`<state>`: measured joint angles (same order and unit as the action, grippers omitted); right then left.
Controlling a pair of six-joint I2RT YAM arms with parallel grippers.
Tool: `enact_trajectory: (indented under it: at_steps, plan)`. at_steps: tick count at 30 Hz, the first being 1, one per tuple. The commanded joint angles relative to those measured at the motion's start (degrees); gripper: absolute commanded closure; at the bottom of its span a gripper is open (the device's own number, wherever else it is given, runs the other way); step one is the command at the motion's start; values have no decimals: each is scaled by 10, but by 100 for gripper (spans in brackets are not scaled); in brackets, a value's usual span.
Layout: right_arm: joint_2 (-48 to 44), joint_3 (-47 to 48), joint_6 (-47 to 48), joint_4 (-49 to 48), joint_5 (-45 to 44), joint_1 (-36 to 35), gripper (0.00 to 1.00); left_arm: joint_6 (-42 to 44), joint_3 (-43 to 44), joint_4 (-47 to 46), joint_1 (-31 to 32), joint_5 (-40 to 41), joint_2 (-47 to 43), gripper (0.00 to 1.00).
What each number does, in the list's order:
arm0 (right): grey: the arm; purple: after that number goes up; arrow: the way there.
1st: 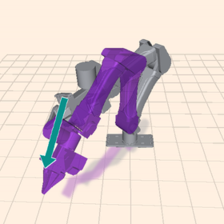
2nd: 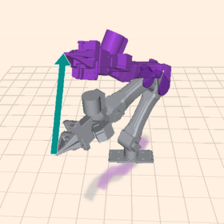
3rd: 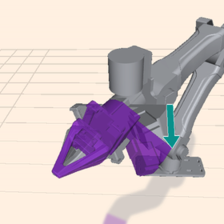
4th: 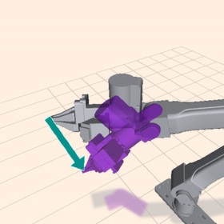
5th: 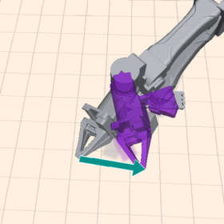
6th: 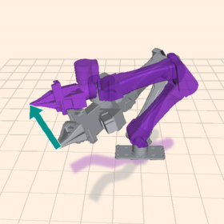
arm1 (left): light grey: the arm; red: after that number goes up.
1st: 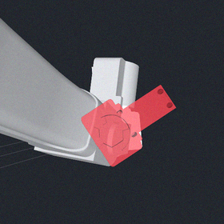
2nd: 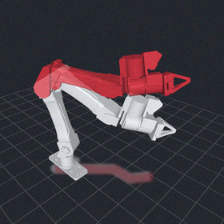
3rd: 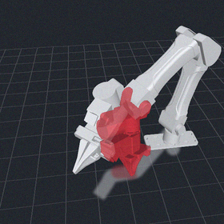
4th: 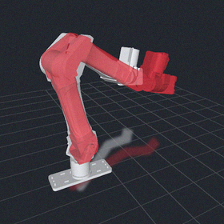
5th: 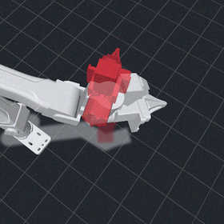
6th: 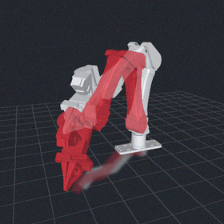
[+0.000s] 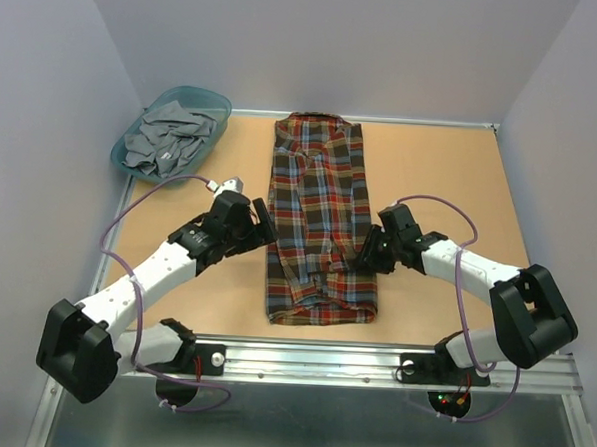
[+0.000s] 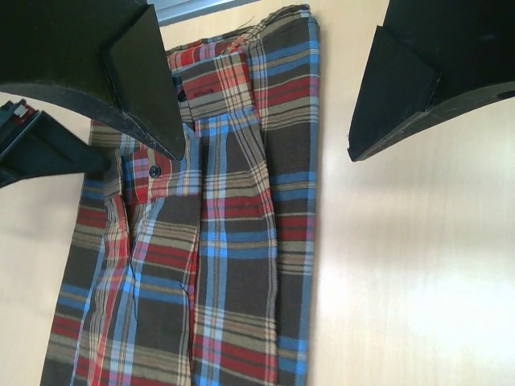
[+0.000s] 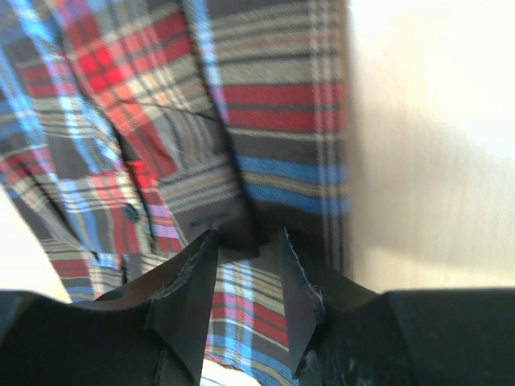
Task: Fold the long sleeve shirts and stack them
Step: Fold the shirt
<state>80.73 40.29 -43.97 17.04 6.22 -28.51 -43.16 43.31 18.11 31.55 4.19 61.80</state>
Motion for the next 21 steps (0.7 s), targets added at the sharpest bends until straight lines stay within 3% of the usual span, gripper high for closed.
enact_trajectory:
  at_steps: [1,9,16,21]
  plan:
    - [0,-15,-5,-58,22,3,59,-2,25,-27,19,-30,25,8]
    - [6,-7,3,-67,41,2,63,-6,64,-96,64,-80,142,20]
    - [26,1,2,-70,44,2,67,-6,101,-108,98,-101,270,30]
    - [32,0,2,-72,42,2,67,-9,116,-106,115,-107,312,34]
